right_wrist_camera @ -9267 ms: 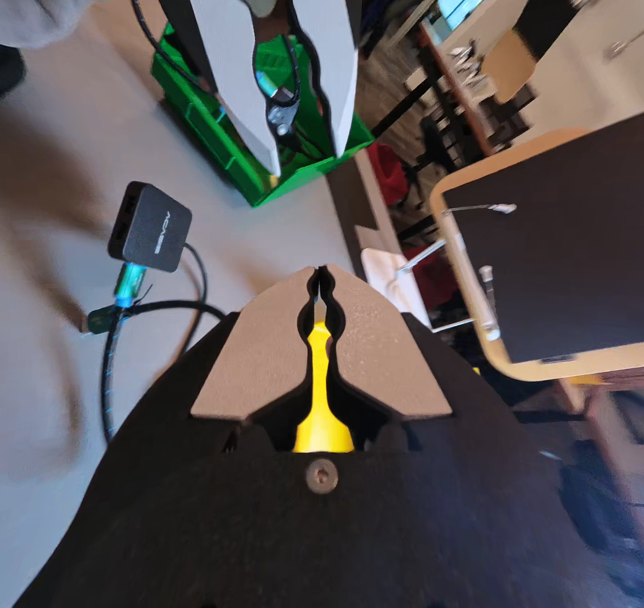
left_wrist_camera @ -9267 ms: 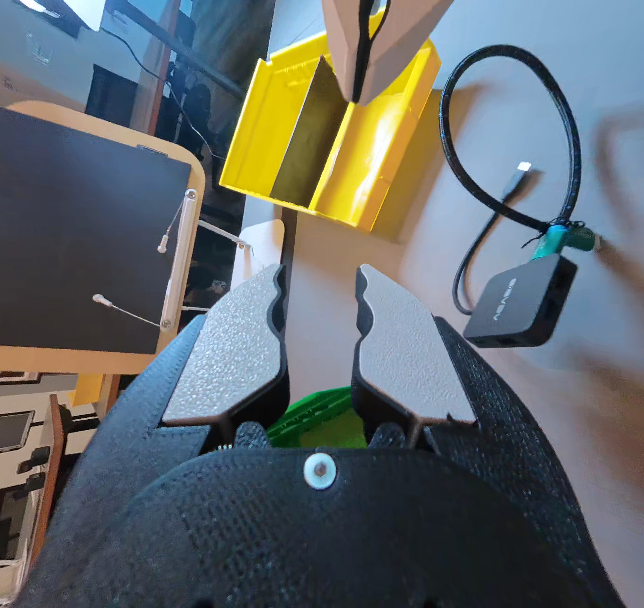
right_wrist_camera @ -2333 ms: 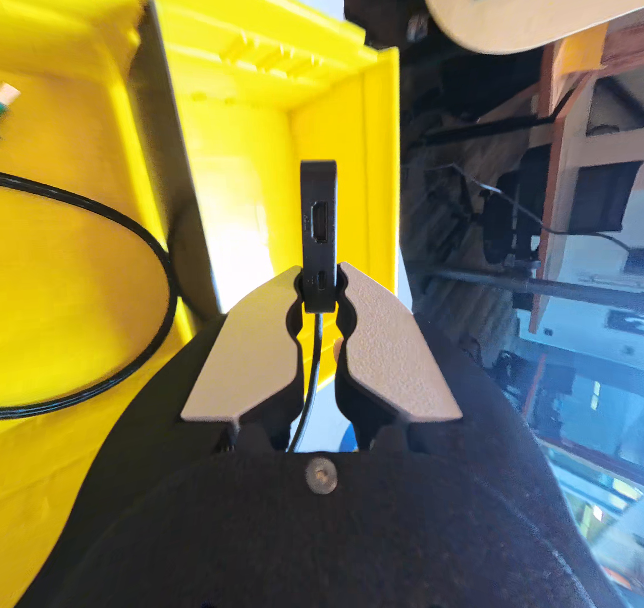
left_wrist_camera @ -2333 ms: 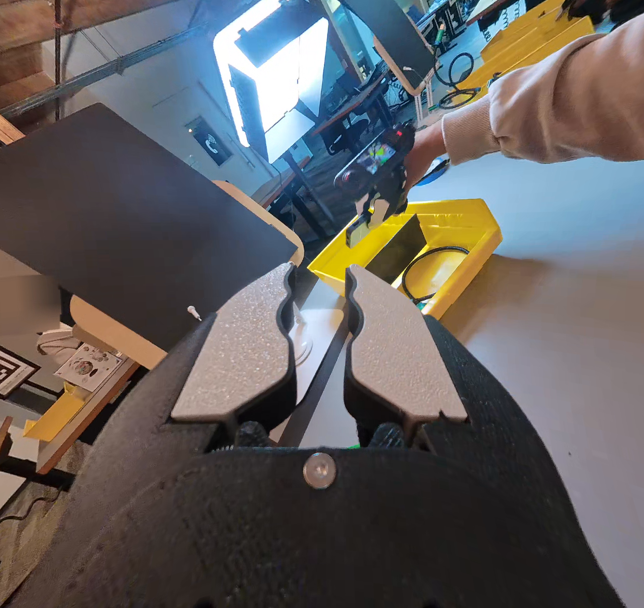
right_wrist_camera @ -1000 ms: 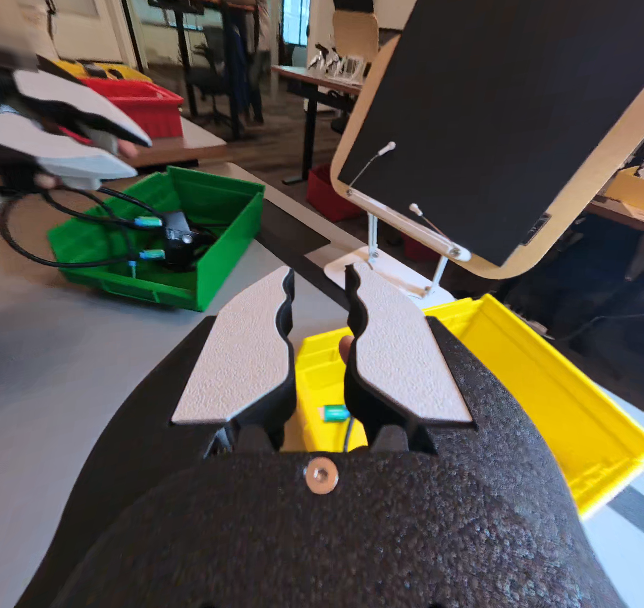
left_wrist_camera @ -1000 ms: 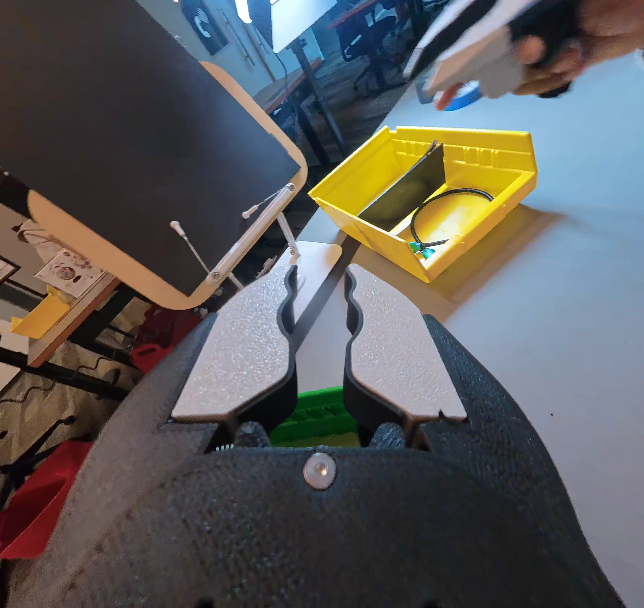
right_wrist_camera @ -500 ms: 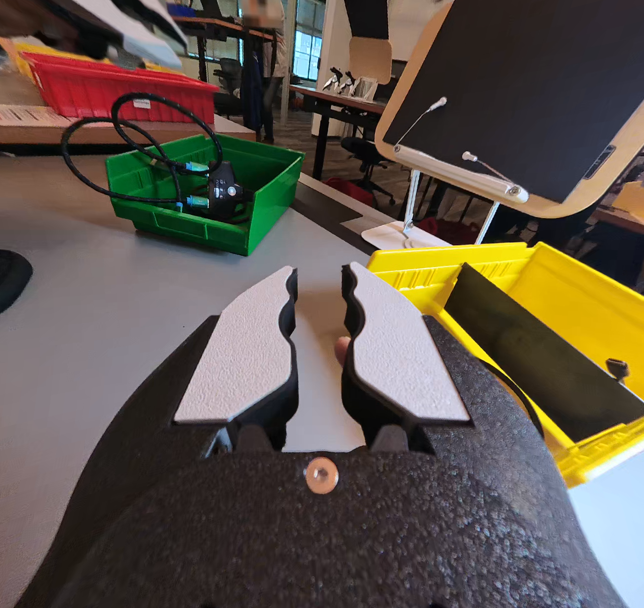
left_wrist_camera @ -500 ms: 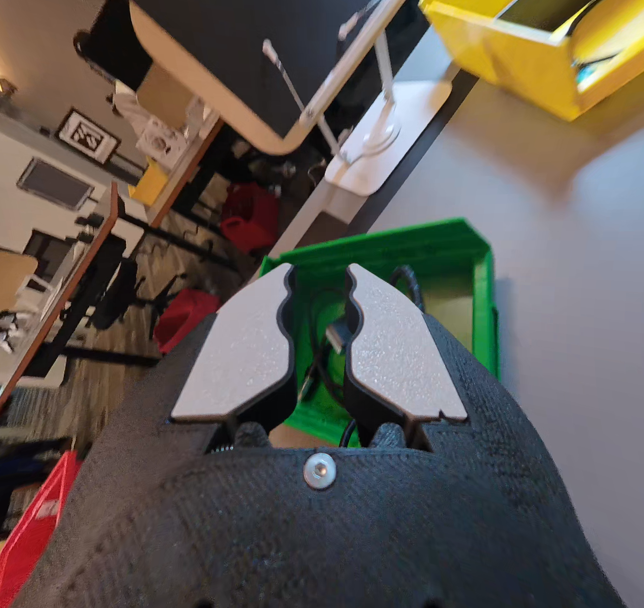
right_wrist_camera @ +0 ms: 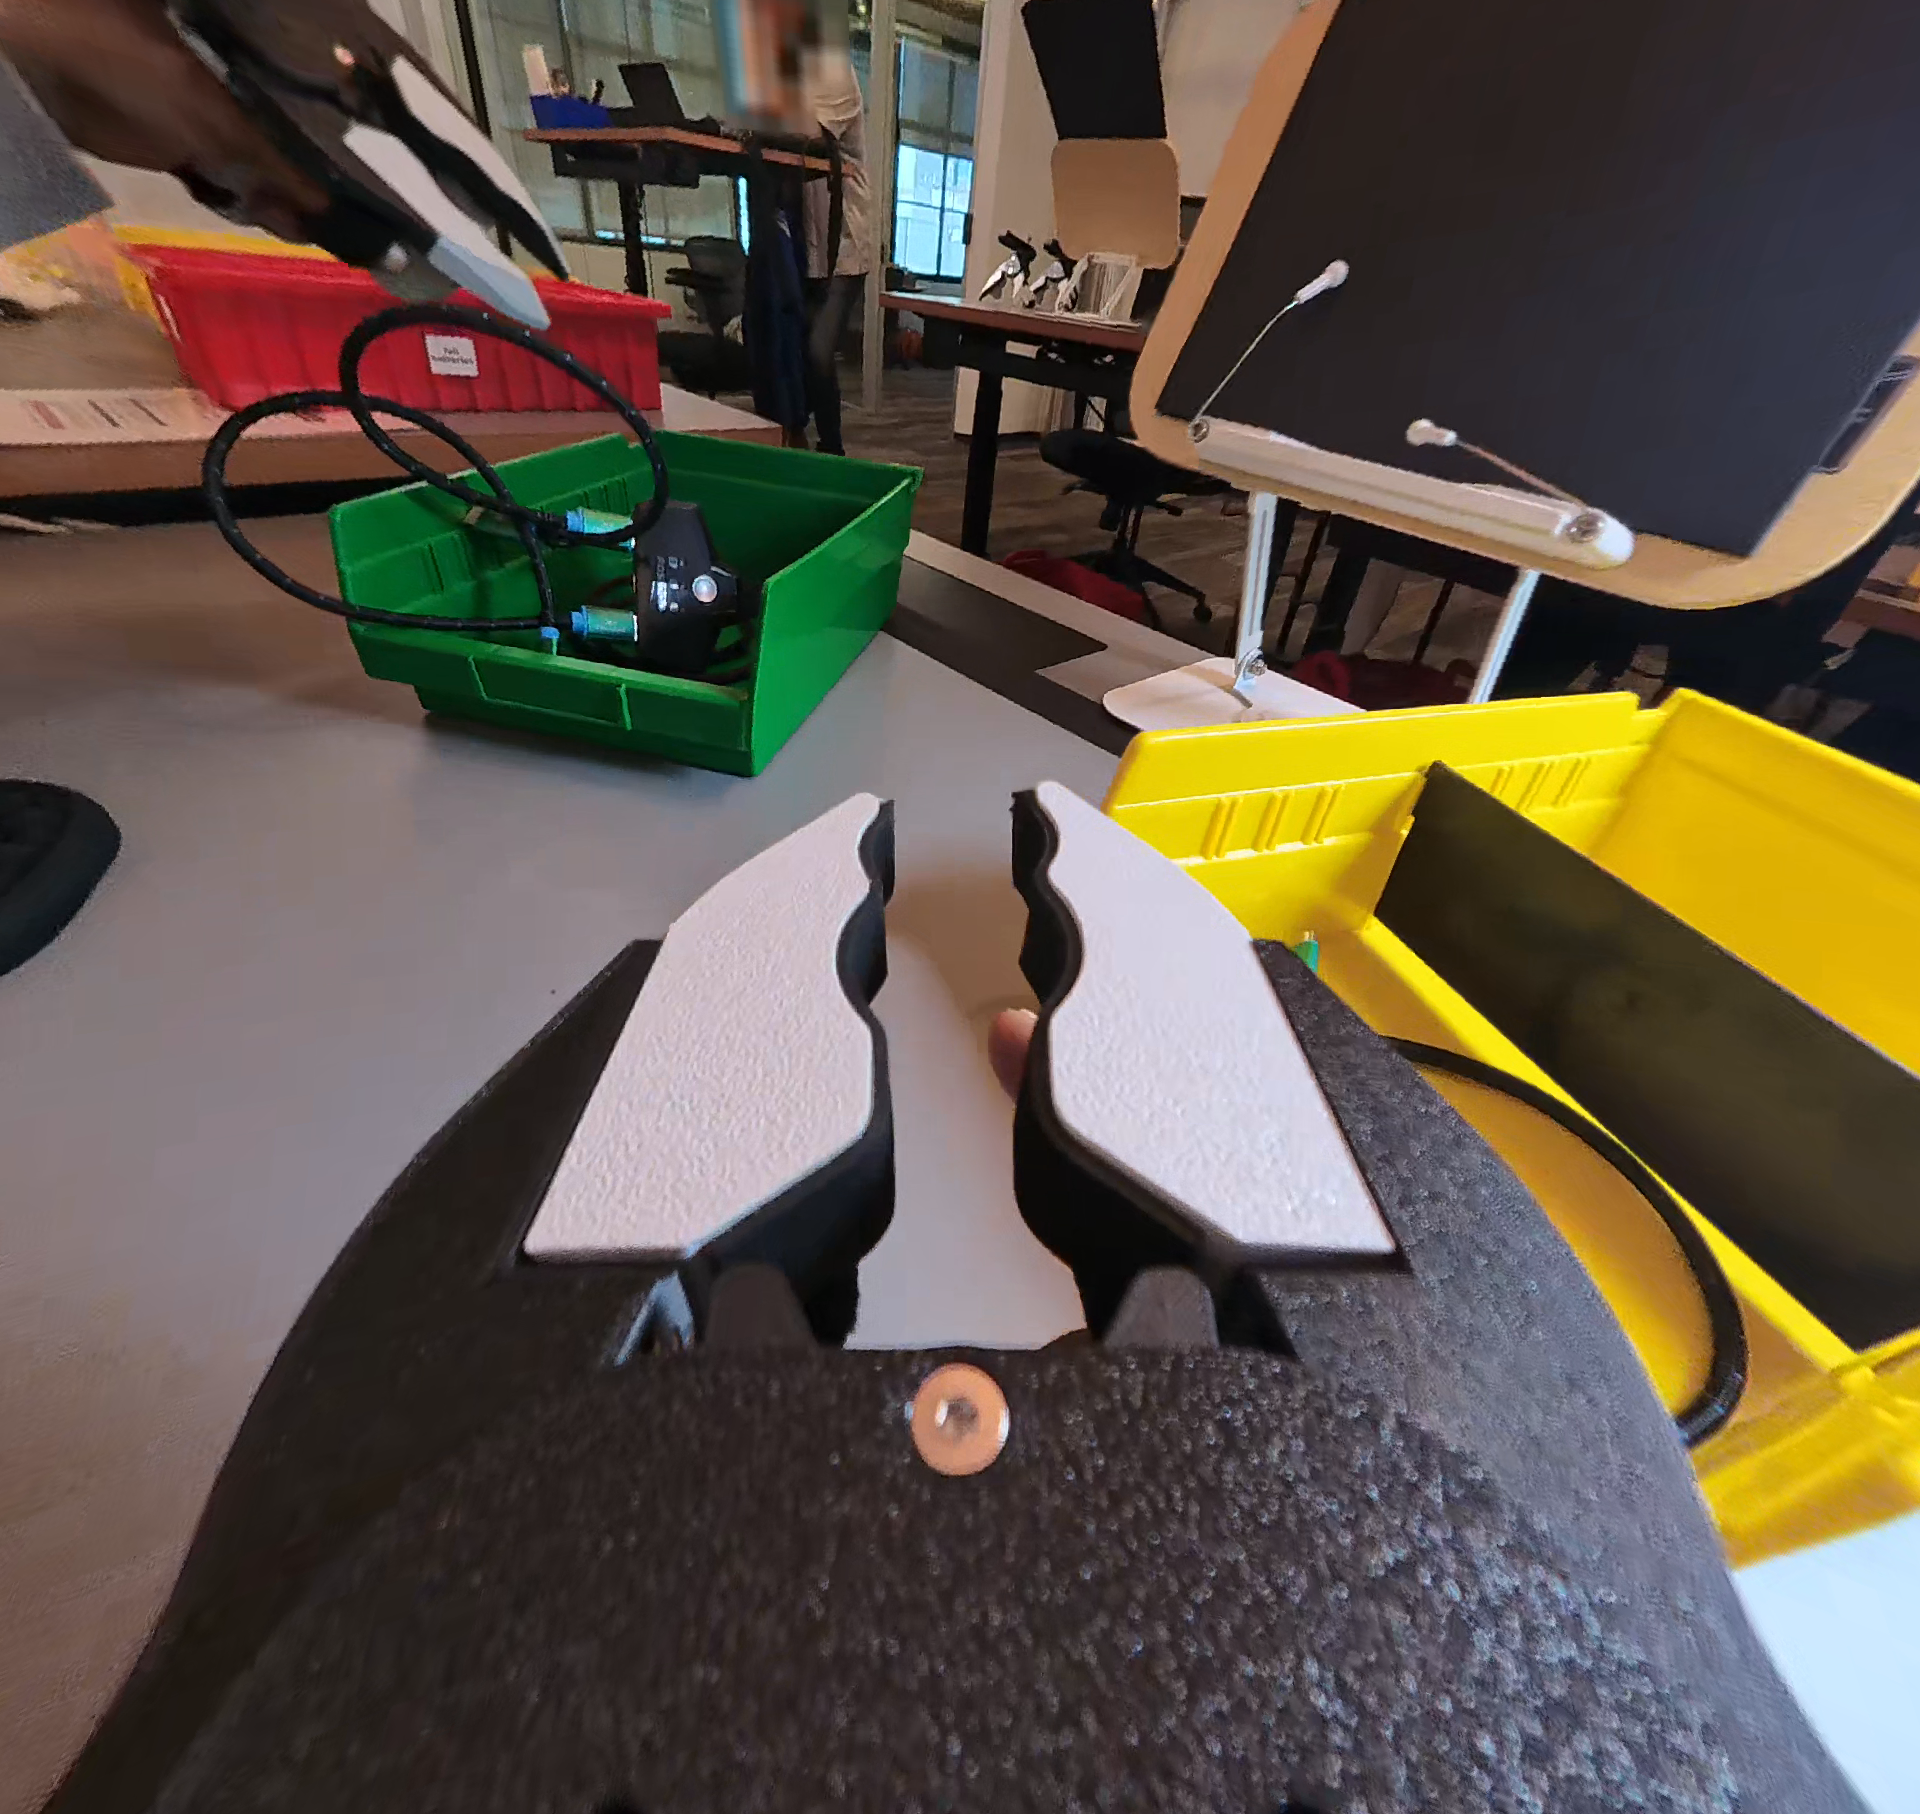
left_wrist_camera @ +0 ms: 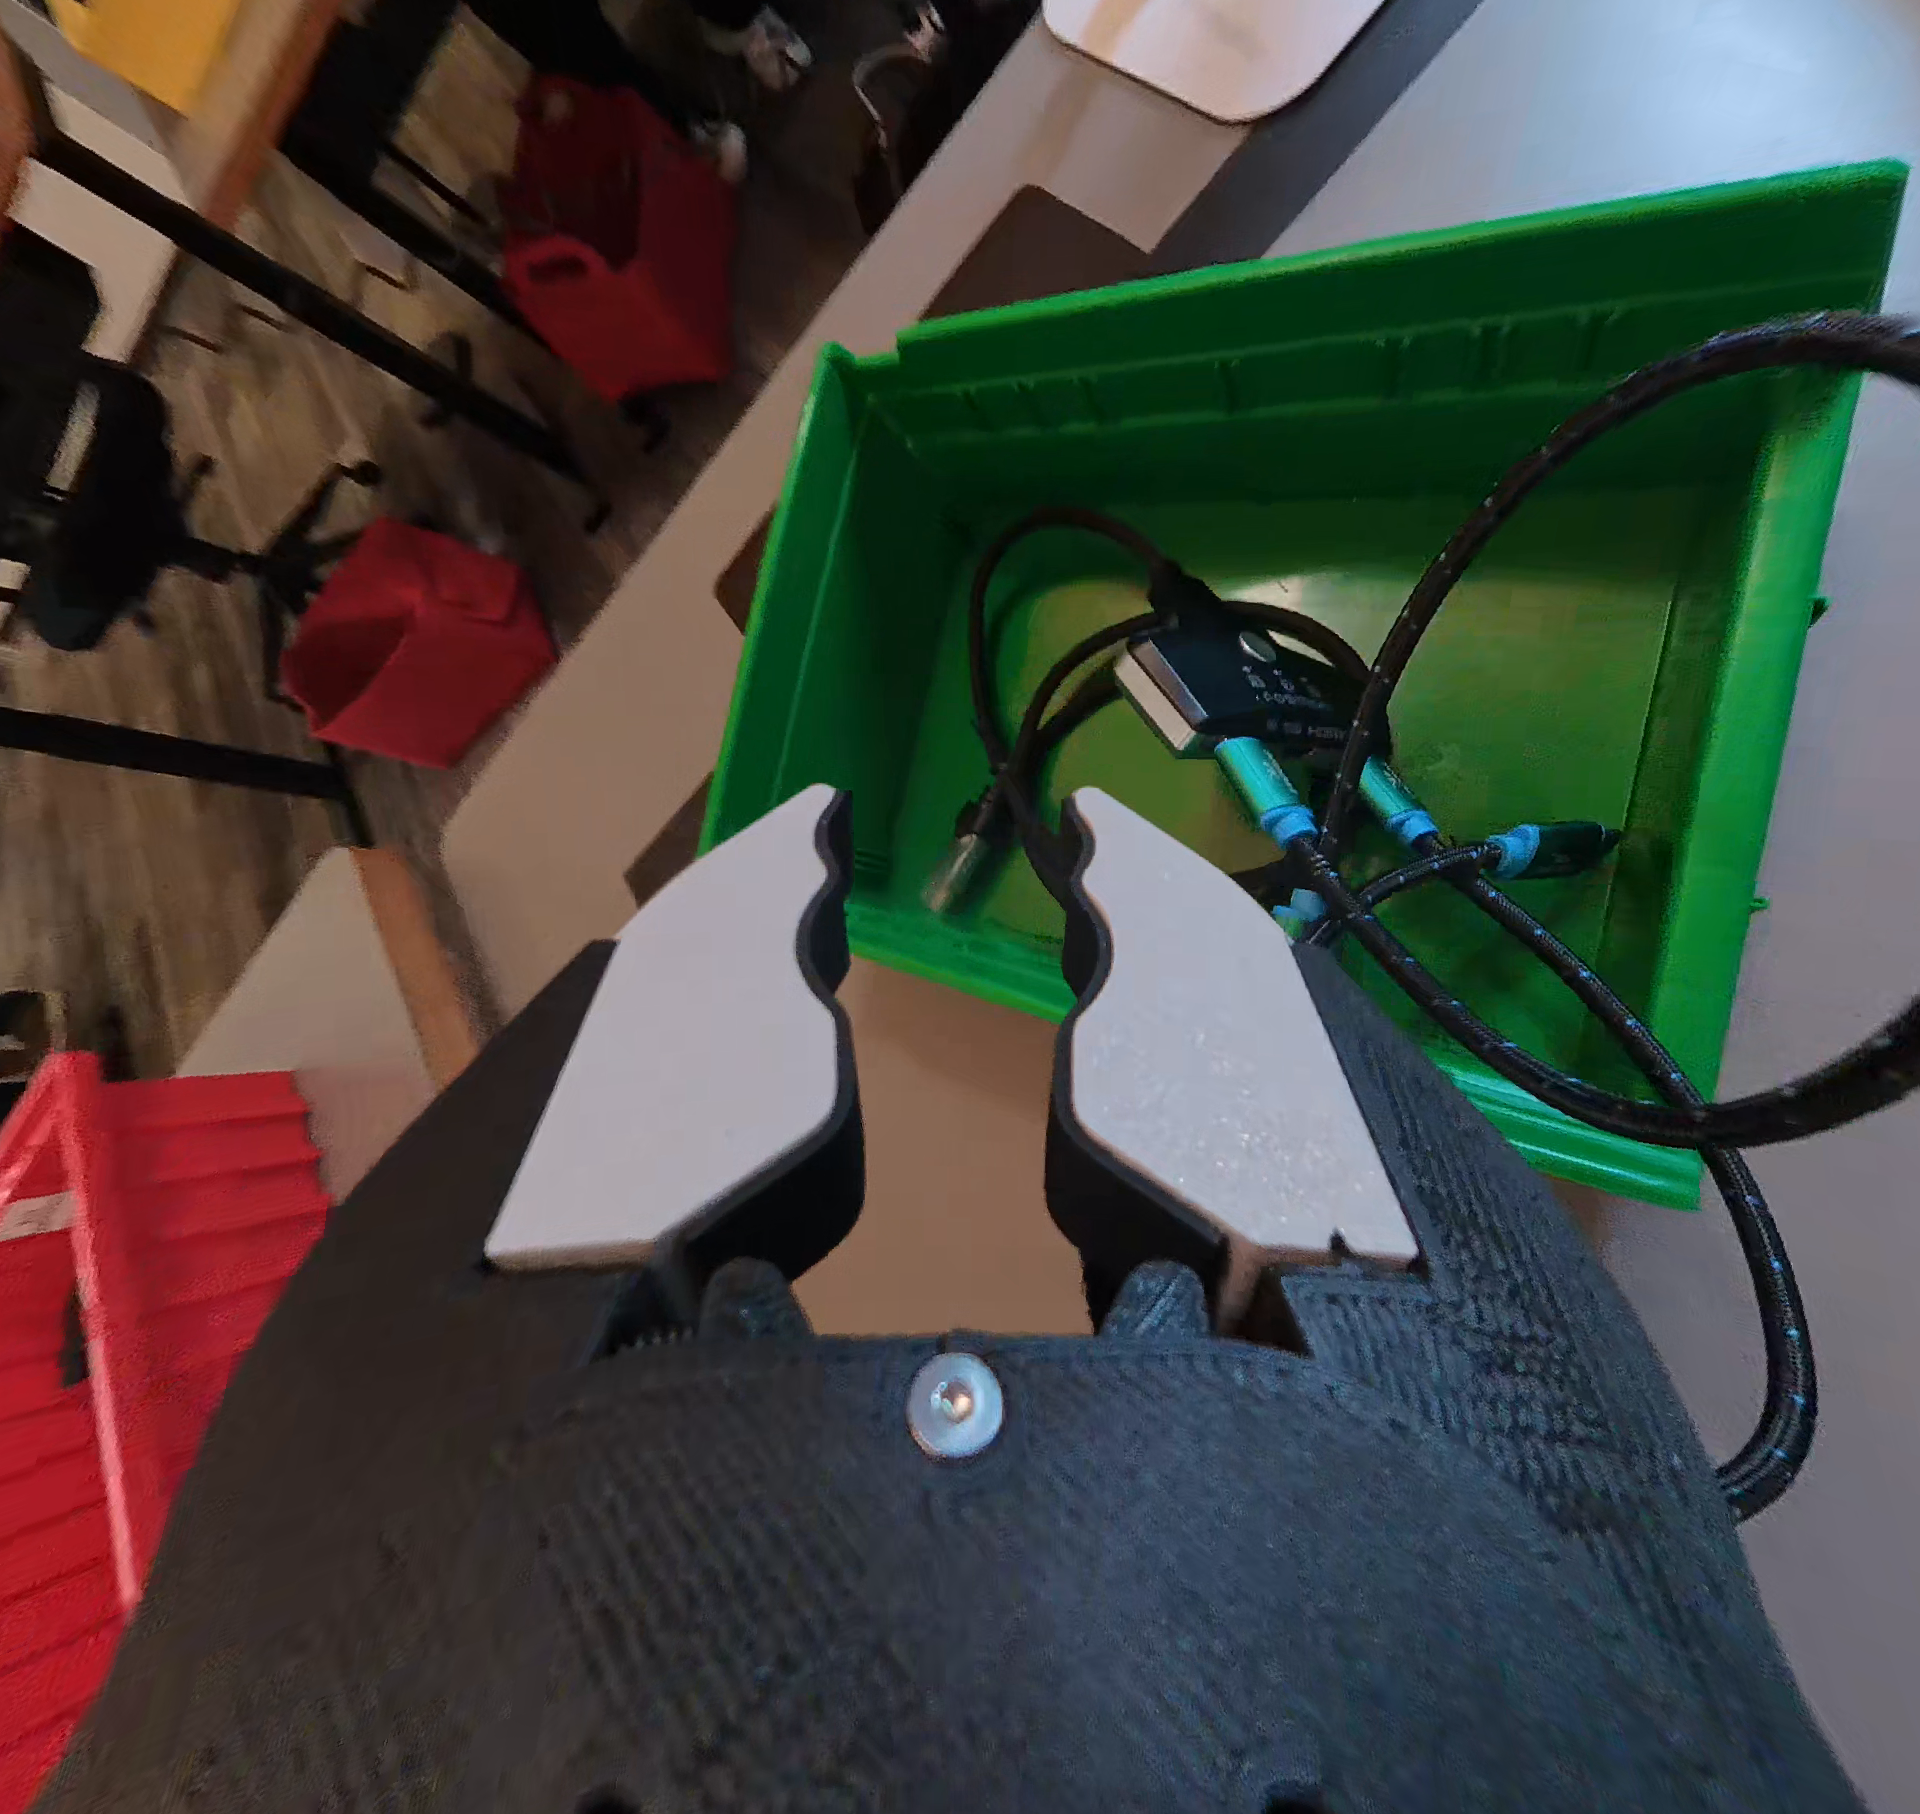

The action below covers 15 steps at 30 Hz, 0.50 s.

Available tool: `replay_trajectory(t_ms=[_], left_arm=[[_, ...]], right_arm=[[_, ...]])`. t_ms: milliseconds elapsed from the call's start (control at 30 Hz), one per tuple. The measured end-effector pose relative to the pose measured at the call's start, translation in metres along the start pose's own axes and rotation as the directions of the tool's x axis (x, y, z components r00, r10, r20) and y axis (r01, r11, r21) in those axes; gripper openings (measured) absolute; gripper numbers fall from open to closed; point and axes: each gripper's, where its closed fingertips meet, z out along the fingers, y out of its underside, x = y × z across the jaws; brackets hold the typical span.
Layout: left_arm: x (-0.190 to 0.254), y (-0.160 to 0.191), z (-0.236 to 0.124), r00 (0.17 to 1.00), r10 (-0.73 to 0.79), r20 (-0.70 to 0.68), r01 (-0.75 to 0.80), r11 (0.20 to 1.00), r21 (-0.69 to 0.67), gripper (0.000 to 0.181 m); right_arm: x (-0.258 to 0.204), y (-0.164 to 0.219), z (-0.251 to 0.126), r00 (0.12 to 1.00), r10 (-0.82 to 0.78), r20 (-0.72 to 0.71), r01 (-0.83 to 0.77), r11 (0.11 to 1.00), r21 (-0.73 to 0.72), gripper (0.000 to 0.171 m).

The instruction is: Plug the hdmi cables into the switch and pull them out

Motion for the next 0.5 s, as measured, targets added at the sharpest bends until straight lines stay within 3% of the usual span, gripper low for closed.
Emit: replay_trajectory(t_ms=[33,100,267,500], left_arm=[[0.005,0.004,0.008,0.998,-0.005,-0.063,0.004,1.000,-0.017,0.038],[0.028,0.011,0.018,0.966,-0.045,-0.254,0.035,0.998,-0.046,0.039],[0.052,0.012,0.031,0.920,-0.068,-0.385,0.038,0.996,-0.083,0.038],[0.069,0.012,0.070,0.880,-0.240,-0.410,0.127,0.950,-0.284,0.052]], right_arm=[[-0.003,0.004,0.002,1.000,-0.017,0.008,0.017,1.000,-0.012,0.021],[-0.010,0.010,0.004,0.998,-0.054,0.026,0.055,0.998,-0.033,0.021],[-0.017,0.019,0.003,0.989,-0.142,0.051,0.145,0.987,-0.063,0.019],[-0.025,0.032,0.005,0.985,-0.150,0.081,0.160,0.979,-0.127,0.017]])
